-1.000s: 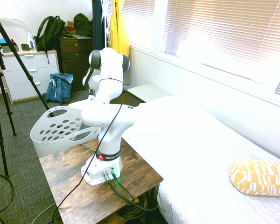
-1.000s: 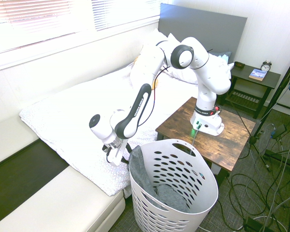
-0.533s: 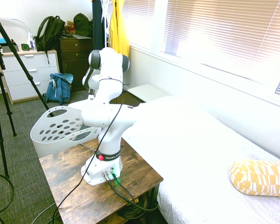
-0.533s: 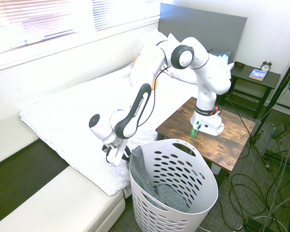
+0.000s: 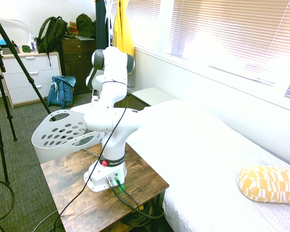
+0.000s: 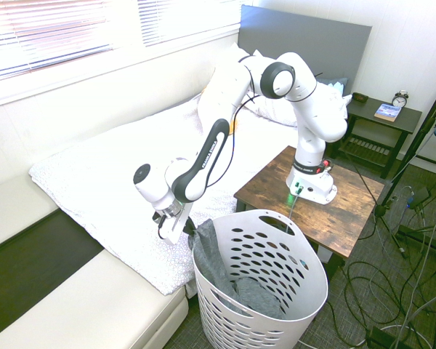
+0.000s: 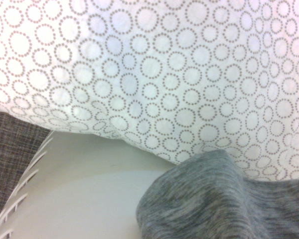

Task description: Put my clothes in the laundry bag

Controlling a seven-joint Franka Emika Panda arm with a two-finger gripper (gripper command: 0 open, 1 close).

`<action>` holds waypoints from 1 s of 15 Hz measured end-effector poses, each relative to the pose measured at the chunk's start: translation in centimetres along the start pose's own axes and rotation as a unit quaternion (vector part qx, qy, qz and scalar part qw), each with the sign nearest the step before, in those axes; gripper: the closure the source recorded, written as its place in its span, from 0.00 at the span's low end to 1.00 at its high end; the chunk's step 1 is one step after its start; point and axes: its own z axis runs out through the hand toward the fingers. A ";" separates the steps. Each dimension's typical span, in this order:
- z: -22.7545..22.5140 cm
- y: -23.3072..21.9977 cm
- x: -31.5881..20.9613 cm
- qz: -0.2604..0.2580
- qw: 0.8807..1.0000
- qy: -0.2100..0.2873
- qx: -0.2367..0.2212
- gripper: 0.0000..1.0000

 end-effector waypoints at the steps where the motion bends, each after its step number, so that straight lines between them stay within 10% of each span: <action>1: -0.8 0.4 -0.1 0.002 1.000 0.002 0.004 1.00; 7: -10.7 8.8 -5.1 0.001 0.998 0.034 0.048 1.00; 11: -8.8 16.9 -13.8 -0.036 0.995 0.079 0.043 1.00; 12: -7.7 18.1 -16.0 -0.048 0.994 0.085 0.041 0.00; 15: -6.2 19.5 -19.0 -0.071 0.993 0.083 0.039 0.00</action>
